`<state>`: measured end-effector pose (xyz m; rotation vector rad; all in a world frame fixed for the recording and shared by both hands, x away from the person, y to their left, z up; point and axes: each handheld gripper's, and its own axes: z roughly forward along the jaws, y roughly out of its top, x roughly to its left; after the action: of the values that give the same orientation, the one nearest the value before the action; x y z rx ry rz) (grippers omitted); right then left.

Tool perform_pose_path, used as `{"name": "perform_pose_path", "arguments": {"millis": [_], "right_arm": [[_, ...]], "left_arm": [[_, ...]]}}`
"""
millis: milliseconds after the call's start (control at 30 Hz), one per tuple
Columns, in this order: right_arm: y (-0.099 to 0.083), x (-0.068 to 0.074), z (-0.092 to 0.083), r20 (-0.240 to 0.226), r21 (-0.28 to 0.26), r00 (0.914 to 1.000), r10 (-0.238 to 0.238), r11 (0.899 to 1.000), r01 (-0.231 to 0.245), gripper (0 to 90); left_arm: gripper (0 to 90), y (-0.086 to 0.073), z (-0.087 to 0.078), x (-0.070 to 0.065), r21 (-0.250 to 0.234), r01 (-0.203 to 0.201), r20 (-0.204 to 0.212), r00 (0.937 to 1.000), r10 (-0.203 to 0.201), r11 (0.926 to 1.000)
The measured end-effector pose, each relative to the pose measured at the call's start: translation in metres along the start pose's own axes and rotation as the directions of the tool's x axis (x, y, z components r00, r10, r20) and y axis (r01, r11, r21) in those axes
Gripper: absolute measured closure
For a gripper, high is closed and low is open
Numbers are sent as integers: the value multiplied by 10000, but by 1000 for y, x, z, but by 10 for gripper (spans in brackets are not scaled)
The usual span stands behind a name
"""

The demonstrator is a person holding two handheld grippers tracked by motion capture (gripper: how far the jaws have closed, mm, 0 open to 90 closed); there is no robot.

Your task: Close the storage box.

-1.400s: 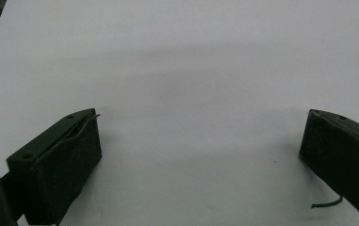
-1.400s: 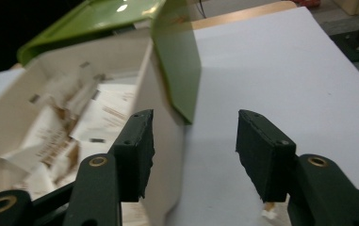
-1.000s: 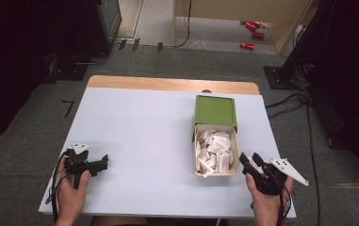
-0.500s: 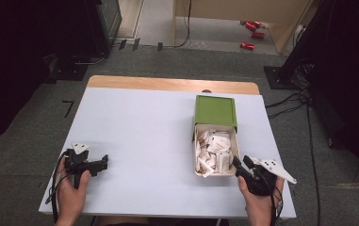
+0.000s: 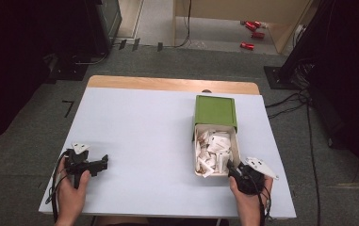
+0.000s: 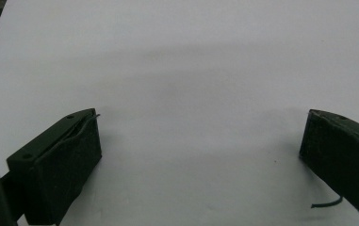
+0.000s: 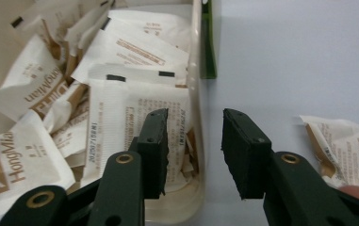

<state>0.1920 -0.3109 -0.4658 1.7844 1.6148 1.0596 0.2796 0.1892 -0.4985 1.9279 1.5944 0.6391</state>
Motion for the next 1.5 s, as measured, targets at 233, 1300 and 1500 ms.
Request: {"name": "perform_pose_path", "arguments": {"millis": [233, 1300, 1500], "right_arm": [[-4, -1, 8, 455, 159, 9988, 180, 9997, -188, 653], [-17, 21, 16, 1296, -1337, 9879, 857, 9887, -682, 867], [-10, 21, 22, 1359, -1311, 9871, 841, 9892, -662, 866]], "left_arm": [[0, 0, 0, 0, 2, -1, -2, 10000, 1, 10000], [0, 0, 0, 0, -18, -2, -15, 10000, 2, 10000], [0, 0, 0, 0, -18, -2, -14, 10000, 2, 10000]]}}
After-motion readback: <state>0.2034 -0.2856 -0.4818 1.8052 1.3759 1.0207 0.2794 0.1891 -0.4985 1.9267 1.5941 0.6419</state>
